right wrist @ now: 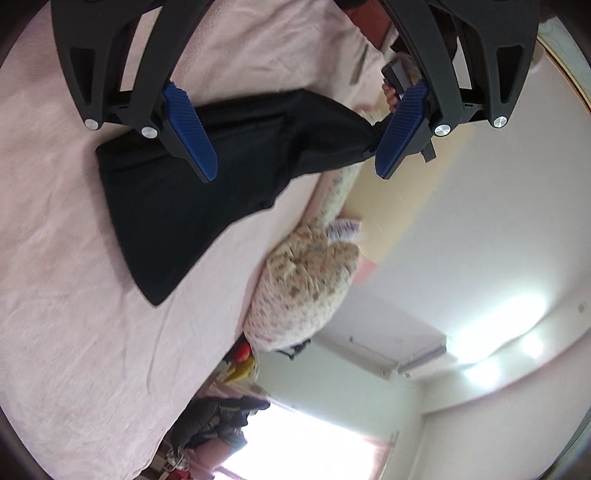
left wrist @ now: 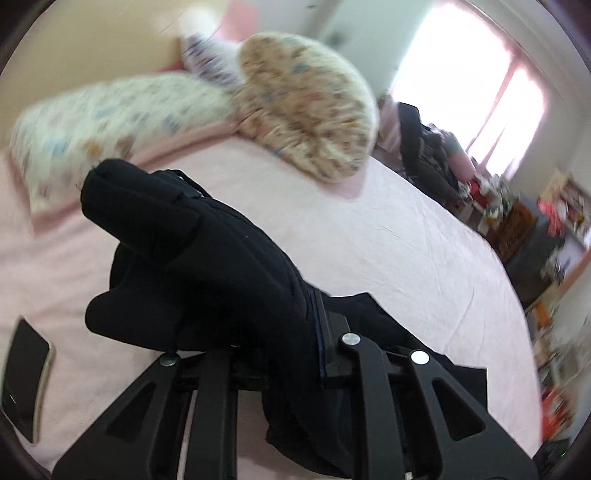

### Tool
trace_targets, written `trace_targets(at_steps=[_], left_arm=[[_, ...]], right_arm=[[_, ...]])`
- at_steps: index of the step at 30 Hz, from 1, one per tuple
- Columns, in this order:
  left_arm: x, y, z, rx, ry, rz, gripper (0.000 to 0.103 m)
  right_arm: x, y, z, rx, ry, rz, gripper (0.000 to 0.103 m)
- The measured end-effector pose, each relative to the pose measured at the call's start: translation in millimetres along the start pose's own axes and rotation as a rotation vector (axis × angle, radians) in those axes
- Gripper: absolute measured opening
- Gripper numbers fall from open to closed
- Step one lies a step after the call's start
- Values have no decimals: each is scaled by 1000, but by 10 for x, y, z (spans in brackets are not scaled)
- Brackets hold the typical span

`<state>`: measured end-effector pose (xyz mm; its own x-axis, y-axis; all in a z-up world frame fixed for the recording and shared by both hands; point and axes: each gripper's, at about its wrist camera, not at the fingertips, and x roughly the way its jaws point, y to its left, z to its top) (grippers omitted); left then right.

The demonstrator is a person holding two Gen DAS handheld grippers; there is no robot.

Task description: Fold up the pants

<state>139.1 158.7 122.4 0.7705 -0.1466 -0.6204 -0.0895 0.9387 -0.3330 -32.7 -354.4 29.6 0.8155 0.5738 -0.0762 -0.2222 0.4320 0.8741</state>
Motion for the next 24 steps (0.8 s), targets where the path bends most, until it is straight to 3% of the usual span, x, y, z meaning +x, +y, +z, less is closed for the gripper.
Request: trace_targets(at_steps=[7,12,17,21,24], left_arm=[[-213,-1119,-216,262,-32,-18,16],[-132,-1823,-559,381,14,-85,16],[144,-2494,-1238,519,79,-118,16],[430,-2825,-1817,676,111,-55,17],[660,-2934,-2195,763,188,-24,18]], right_arm=[[-242,-44,139,62,-76,45,90],[-384,-12,219,67,-132,65,90],[-551,-41,288,79,-189,71,90],[-629,-76,329,98,-213,74,90],[-659,-97,348,111,-222,80,90]])
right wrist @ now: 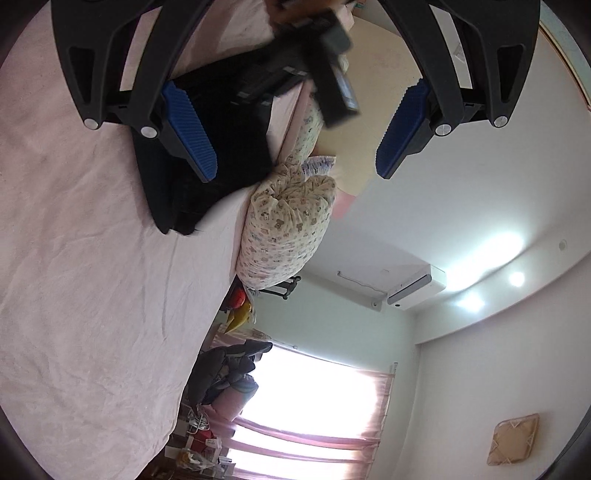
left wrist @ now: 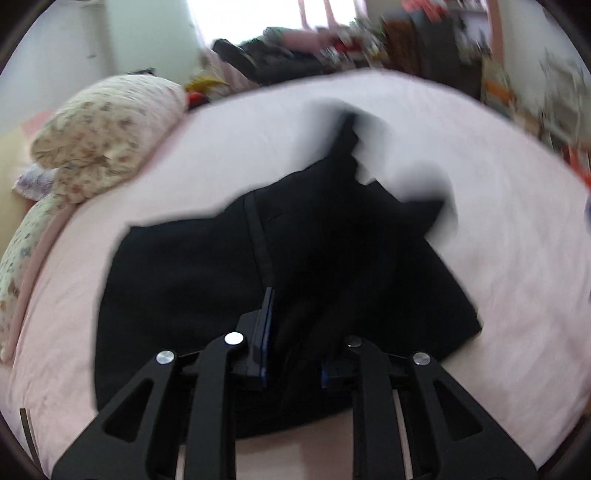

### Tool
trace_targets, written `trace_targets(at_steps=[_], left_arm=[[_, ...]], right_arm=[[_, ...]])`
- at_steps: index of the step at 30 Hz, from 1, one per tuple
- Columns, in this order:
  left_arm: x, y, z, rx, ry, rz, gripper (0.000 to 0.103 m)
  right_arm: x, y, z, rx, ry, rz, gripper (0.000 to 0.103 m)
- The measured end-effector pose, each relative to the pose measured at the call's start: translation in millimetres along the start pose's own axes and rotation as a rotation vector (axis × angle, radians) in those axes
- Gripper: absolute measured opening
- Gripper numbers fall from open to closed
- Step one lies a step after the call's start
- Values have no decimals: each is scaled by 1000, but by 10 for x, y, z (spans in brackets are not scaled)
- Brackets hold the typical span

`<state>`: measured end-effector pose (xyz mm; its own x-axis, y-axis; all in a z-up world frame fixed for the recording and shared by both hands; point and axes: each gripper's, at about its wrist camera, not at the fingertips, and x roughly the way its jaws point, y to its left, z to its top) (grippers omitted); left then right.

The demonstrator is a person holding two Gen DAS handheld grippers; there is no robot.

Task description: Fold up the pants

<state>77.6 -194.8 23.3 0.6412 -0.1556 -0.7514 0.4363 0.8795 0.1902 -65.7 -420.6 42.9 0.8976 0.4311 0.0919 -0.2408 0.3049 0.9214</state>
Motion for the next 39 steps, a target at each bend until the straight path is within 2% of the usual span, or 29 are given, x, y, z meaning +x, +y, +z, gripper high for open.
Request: trace_targets(at_steps=[1,3,6,11,15,18,20,23,24,25,27,30,32,34,36,39], left_arm=[[69,-65,-64,13,9,22,19],[72,-110,-113,28,-26,59,19],[4,-56,-108,-11,-45,49,18],[-267,-122,22,-34,-159,43,18],[-215,-316,-99,93,-146,56,18],[-16,-518,-337,220,-114,111,21],[-6,-600,-416,252,-127,141,23],[-27,-552,-387,231,-136,140,38],[-55,-537,-388,226,-147,142,54],[-97,-538,-400,226,-165,143,73],[-259,-602,-484,246,-226,134,86],[-483,-580,-633,287,-285,106,90],[-589,-482,-700,260,-295,77,92],[-686,-225,-738,178,-302,40,96],[-782,124,-752,50,-320,11,99],[-874,549,-753,-90,-355,-4,101]], right_arm=[[-9,5,5,1,-3,3,90],[-18,16,7,-1,-11,6,90],[-29,18,22,2,-17,13,92],[6,-11,21,6,-11,7,92],[20,-20,20,1,-10,-14,92],[18,-29,8,2,-7,-28,92],[28,-30,6,-2,-7,-35,92],[47,-27,9,-20,-9,-54,92],[60,-31,15,-24,-8,-56,92],[73,-36,15,-28,-5,-57,92],[101,-47,19,-33,4,-56,92],[146,-59,20,-42,23,-36,92],[184,-41,9,-55,44,3,92],[271,29,-19,-96,78,48,92],[408,103,-90,-130,138,98,92],[627,186,-224,-195,209,96,92]])
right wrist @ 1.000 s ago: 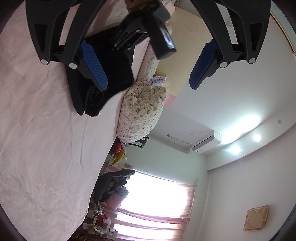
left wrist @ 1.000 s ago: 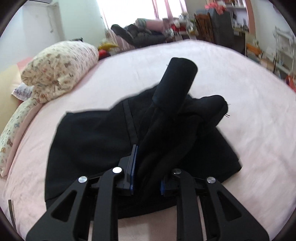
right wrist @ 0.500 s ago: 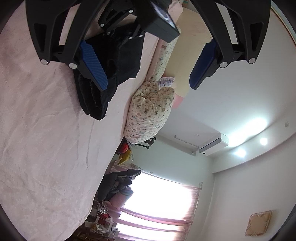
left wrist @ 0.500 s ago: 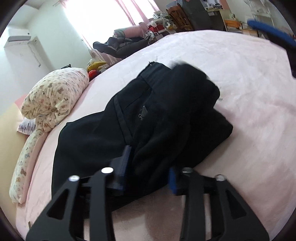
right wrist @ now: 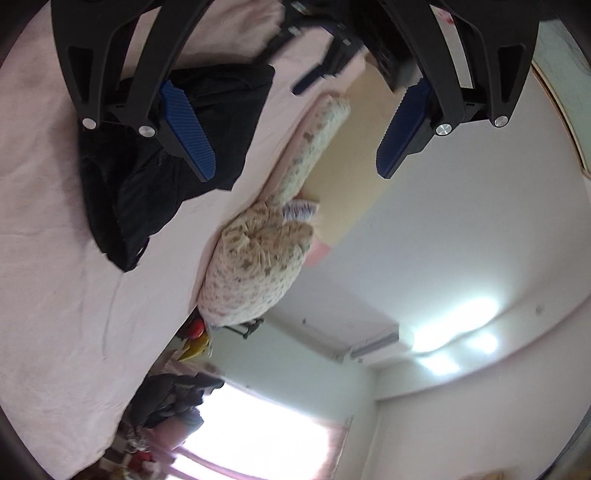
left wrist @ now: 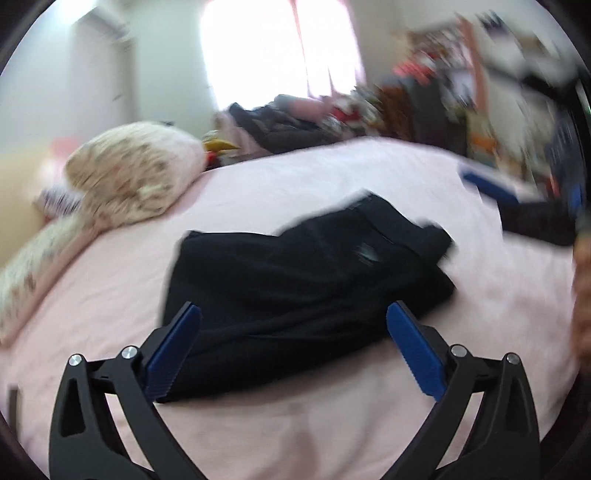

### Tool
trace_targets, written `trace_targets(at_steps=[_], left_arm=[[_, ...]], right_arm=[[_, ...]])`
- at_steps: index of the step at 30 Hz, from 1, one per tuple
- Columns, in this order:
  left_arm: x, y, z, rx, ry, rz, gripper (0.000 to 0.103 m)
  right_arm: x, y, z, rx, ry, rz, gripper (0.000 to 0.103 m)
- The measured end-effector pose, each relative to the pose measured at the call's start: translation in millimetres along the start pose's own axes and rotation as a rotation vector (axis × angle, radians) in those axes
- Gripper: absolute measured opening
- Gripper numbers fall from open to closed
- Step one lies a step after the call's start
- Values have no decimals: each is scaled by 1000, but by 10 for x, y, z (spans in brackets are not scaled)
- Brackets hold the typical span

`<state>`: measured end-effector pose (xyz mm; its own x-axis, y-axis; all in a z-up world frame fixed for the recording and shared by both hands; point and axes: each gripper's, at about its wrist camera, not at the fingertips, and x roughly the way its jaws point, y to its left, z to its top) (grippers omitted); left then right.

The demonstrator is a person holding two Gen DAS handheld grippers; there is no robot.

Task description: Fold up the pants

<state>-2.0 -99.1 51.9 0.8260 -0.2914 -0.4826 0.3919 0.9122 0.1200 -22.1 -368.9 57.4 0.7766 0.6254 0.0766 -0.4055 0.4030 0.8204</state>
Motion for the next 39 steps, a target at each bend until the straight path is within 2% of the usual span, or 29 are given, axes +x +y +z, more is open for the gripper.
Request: trace_targets(at_steps=[2,5,7,8,9,10,11,13,15,18,20,22,23,26,28,29,30,31,36,39], left_arm=[[8,269,58,-86,-1,9,101],[87,463,109,-167,10,10,101],[170,485,104,-193,31,9,101],[251,484,90,-205,54,14,101],[318,471,58,-214,87,27,101],[387,474,28,-221,122,42,101],[468,482,-33,-239,173,60,101],[653,575,-171,-309,264,55,101],[655,635,-259,-342,242,33,101],[492,650,-233,-343,175,25,101],[323,746,-150,-375,75,-21,101],[292,828,-32,-396,24,-37,101],[351,876,34,-413,32,-52,101],[666,952,198,-471,121,-106,101],[865,963,229,-495,178,-88,101],[972,986,213,-506,213,-60,101],[1111,1018,156,-533,273,-38,101],[1182,1032,98,-546,300,-33,101],[1133,970,57,-484,267,-3,101],[791,992,44,-500,184,-33,101]], right_arm=[[168,13,-57,-29,39,-37,92],[288,-26,-132,-36,70,-76,92],[380,-99,-181,-39,109,-178,92],[425,-182,-208,-29,136,-296,92],[443,-260,-237,-8,152,-361,92],[425,-397,-282,47,154,-373,91],[369,-515,-321,121,135,-352,89],[277,-621,-332,192,104,-335,74],[227,-705,-327,236,101,-313,72],[183,-711,-294,263,86,-283,73],[142,-622,-203,249,44,-238,85],[142,-505,-100,176,10,-221,88],[135,-465,-70,156,3,-213,89],[196,-465,-41,143,3,-168,93],[219,-531,-78,150,36,-228,94],[265,-639,-124,170,73,-316,94],[292,-687,-154,173,82,-331,93],[269,-723,-171,171,69,-330,89],[238,-589,-181,127,68,-339,90],[182,-369,-211,66,71,-256,90]])
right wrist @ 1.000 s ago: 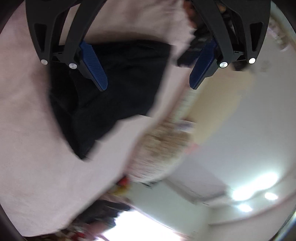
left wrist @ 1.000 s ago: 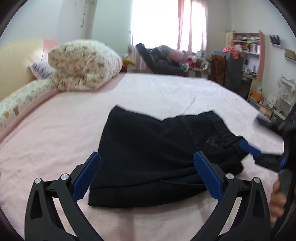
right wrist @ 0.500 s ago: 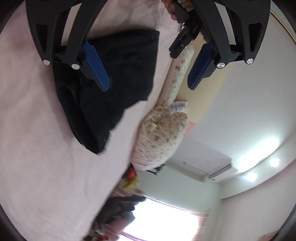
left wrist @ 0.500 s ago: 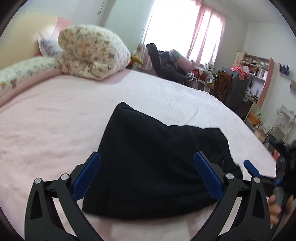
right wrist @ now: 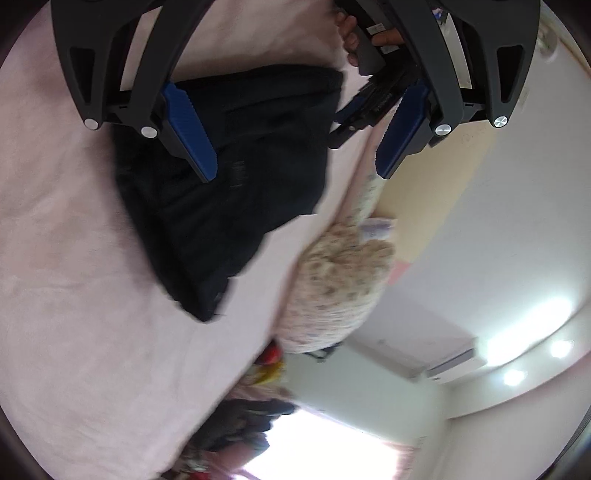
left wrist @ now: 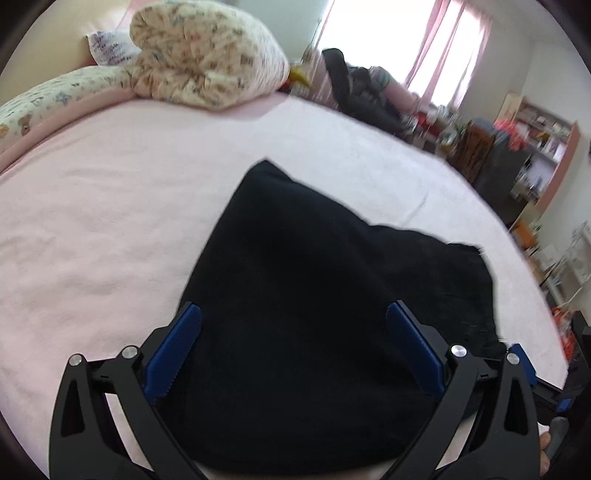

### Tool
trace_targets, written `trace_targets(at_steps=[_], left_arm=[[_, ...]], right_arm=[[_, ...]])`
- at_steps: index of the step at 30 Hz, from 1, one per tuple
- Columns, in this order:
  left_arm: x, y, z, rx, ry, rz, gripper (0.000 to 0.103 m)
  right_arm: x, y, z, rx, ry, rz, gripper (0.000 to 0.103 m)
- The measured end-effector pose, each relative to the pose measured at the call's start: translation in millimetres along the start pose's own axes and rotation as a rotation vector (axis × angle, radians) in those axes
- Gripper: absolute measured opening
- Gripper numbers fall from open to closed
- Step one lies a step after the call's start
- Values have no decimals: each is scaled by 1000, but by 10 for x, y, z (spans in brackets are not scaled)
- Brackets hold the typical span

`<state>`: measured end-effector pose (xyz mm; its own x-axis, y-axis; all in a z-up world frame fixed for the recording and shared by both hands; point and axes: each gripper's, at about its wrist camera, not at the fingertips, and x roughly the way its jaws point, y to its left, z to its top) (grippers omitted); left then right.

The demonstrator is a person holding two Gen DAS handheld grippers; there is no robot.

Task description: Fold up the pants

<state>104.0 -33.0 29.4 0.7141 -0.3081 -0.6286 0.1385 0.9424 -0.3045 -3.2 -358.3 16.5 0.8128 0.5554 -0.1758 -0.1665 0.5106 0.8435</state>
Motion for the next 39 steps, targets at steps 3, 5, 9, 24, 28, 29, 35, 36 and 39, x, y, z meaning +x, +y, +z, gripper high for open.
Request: trace_targets(at_steps=[3,5,9,24,28,29,35,36,39], left_arm=[[-216,-5,-141,47,-31,-28,101],[-301,-85,-307,132,-57,-4,101],[-83,-133,-501,202,13,73,101],[-1041,-65,-878,298,-237,135,101],[-1244,-37,-1054,313,-279,140,101],[-1237,-20,-1088,314,-268,146,101],[-1106,71,-1190,292,-206,146,101],[-1080,79,-1212,297,-198,155,101],[-1028,104,-1244,293,-166,162,101]], right_arm=[[-3,222,-84,-102,1,-23,90],[24,269,-147,-128,23,-53,91],[256,44,-267,-78,143,-168,91],[-266,1096,-801,-643,-165,-492,102],[-320,1201,-1121,-718,-227,-595,102],[-291,1204,-1153,-723,-230,-614,102],[-303,1186,-1438,-774,-238,-666,102],[-297,1173,-1450,-777,-226,-666,102],[-221,1128,-1485,-771,-192,-665,102]])
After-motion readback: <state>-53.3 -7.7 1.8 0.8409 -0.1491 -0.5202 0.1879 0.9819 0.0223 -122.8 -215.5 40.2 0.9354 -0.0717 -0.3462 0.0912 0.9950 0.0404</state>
